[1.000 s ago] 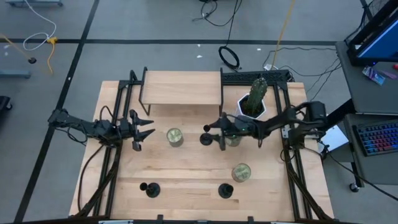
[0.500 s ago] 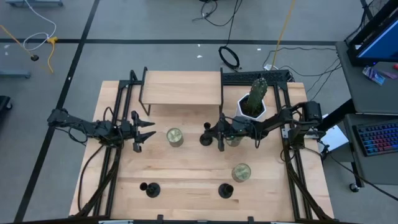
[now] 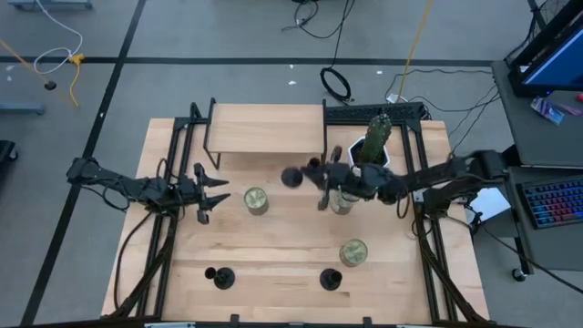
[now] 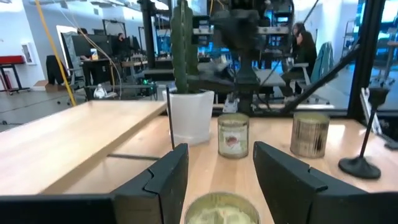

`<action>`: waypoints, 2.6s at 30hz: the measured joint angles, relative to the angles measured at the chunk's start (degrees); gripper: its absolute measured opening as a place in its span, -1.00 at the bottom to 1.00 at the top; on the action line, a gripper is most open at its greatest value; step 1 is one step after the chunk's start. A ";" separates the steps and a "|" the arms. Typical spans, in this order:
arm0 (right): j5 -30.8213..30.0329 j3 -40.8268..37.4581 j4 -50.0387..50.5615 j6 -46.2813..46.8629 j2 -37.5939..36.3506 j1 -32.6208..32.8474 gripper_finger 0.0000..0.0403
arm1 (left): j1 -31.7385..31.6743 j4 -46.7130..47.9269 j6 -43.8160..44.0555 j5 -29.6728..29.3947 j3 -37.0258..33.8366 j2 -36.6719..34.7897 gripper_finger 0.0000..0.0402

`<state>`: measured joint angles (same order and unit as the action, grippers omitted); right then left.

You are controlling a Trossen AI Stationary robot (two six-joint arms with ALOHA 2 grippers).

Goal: Pick & Place candle stick holders
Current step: Put the black candle holder on the shelf

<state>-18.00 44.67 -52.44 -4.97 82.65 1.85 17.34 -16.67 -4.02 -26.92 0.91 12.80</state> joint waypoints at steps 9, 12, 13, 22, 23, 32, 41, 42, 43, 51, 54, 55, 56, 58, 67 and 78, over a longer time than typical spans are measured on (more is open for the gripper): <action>-15.06 18.81 25.53 -1.75 4.37 -6.50 -0.96 | 0.00 -3.13 -0.16 -0.10 0.02 -0.04 -0.06; -14.98 21.41 25.86 -1.47 5.48 -9.93 -0.96 | 0.00 -3.35 0.13 -0.10 0.02 -0.04 -0.06; -15.05 21.88 25.82 -0.91 5.48 -11.20 -0.96 | 0.00 -3.29 0.29 -0.10 0.02 -0.04 -0.06; -15.01 22.25 28.75 5.76 5.46 -16.90 -0.95 | 0.00 -2.86 1.35 -0.08 0.02 -0.04 -0.06; -15.09 22.25 29.22 6.18 5.52 -16.90 -0.95 | 0.00 -2.86 1.35 -0.08 0.02 -0.04 -0.06; -21.06 22.24 25.88 6.67 12.70 -17.25 -0.95 | 0.00 -2.84 1.33 -0.06 0.02 -0.04 -0.06; -26.95 22.23 23.53 8.78 15.14 -18.80 -0.95 | 0.00 -2.36 1.54 -0.04 0.02 -0.04 -0.06; -26.95 22.21 24.08 9.15 15.19 -19.12 -0.95 | 0.00 -2.34 1.54 -0.04 0.02 -0.04 -0.06; -26.96 22.21 24.35 9.61 15.18 -19.41 -0.95 | 0.00 -2.34 1.54 -0.04 0.02 -0.04 -0.06; -22.35 22.21 25.19 10.24 15.10 -21.08 -0.81 | 0.00 -2.15 1.56 0.08 0.02 -0.04 -0.06; -22.51 22.21 25.75 9.89 15.10 -21.05 -0.75 | 0.00 -1.42 1.56 0.10 0.02 -0.04 -0.06; -22.50 22.21 25.76 9.90 15.10 -21.05 -0.72 | 0.00 -1.27 1.56 0.12 0.02 -0.04 -0.06; -22.51 22.21 25.74 9.90 15.10 -21.05 -0.70 | 0.00 -1.01 1.56 0.27 0.02 -0.04 -0.06; -22.55 22.21 25.70 9.88 15.10 -21.05 -0.65 | 0.00 -0.07 1.56 1.85 0.02 -0.04 -0.06; -22.66 22.21 26.27 6.03 15.10 -18.56 -0.37 | 0.00 11.11 2.75 16.51 0.02 -0.05 -0.06; -29.89 22.12 37.43 2.32 9.70 -9.66 -0.28 | 2.75 15.26 5.65 36.45 0.24 6.34 -0.06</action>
<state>-47.89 66.79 -15.01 -2.66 92.35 -7.82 20.09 -1.41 1.63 9.52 1.15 19.14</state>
